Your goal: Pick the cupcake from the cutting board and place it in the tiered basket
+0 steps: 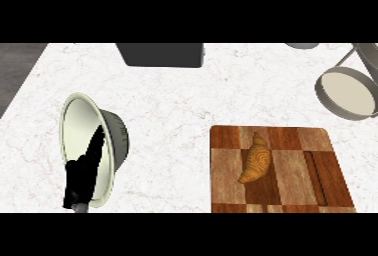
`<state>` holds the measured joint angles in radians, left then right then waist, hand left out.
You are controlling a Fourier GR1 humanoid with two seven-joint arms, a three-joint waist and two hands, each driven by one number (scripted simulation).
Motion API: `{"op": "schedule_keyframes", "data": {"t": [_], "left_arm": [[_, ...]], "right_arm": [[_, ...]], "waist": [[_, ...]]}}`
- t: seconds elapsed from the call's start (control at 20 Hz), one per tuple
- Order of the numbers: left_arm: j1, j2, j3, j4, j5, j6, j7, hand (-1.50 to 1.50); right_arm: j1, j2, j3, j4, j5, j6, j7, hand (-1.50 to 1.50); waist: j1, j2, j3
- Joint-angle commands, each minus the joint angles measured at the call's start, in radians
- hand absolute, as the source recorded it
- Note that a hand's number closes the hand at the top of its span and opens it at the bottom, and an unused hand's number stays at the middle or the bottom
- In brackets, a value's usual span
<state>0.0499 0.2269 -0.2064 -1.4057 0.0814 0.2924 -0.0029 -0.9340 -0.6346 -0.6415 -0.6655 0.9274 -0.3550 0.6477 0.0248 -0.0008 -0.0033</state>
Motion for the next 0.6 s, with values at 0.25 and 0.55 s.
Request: {"op": "schedule_keyframes", "data": {"t": [0.25, 0.55], "left_arm": [[0.012, -0.015, 0.016, 0.028, 0.005, -0.011, -0.003, 0.0], [0.036, -0.045, -0.012, 0.008, -0.017, 0.014, 0.023, 0.0]], "right_arm": [[-0.028, -0.007, -0.158, 0.045, -0.241, -0.152, -0.257, -1.5], [0.033, -0.037, -0.16, -0.076, -0.198, -0.364, -0.264, -1.5]], "waist": [[-0.004, 0.009, 0.005], [-0.024, 0.0, 0.004]]}}
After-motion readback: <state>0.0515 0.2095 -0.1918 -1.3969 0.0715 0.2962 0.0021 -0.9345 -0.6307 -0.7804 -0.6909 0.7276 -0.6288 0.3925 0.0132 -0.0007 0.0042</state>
